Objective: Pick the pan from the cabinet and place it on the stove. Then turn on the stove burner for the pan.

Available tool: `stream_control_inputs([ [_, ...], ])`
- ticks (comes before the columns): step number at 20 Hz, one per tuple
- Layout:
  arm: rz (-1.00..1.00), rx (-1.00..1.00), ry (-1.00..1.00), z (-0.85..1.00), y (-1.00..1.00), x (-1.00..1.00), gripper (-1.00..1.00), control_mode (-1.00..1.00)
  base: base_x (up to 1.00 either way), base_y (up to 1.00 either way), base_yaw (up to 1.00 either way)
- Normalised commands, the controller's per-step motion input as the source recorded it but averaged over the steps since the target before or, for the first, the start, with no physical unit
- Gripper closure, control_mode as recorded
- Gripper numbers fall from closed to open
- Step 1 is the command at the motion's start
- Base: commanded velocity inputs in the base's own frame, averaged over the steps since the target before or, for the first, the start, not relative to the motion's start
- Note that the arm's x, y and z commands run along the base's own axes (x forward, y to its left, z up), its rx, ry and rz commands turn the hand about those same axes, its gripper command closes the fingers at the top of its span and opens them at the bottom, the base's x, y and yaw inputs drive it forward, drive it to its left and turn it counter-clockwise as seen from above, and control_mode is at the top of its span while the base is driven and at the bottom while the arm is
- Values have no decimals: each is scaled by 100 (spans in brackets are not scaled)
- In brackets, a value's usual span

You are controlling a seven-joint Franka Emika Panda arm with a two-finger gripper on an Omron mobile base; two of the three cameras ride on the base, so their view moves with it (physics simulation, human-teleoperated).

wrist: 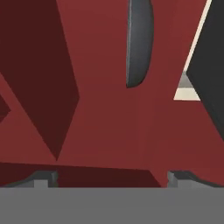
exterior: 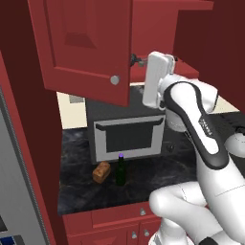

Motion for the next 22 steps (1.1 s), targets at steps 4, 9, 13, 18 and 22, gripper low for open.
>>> stream_control_inputs([
  [4,12,0,0,-21,48,5,-100,-100,0,0,0],
  [9,9,0,0,-11,48,0,-100,-100,0,0,0],
  [13,11,0,0,-5,53,-3,-100,-100,0,0,0],
  [18,18,-2,-1,-1,69,-47,-100,-100,0,0,0],
  [22,22,-4,-4,0,82,-80,-100,-100,0,0,0],
])
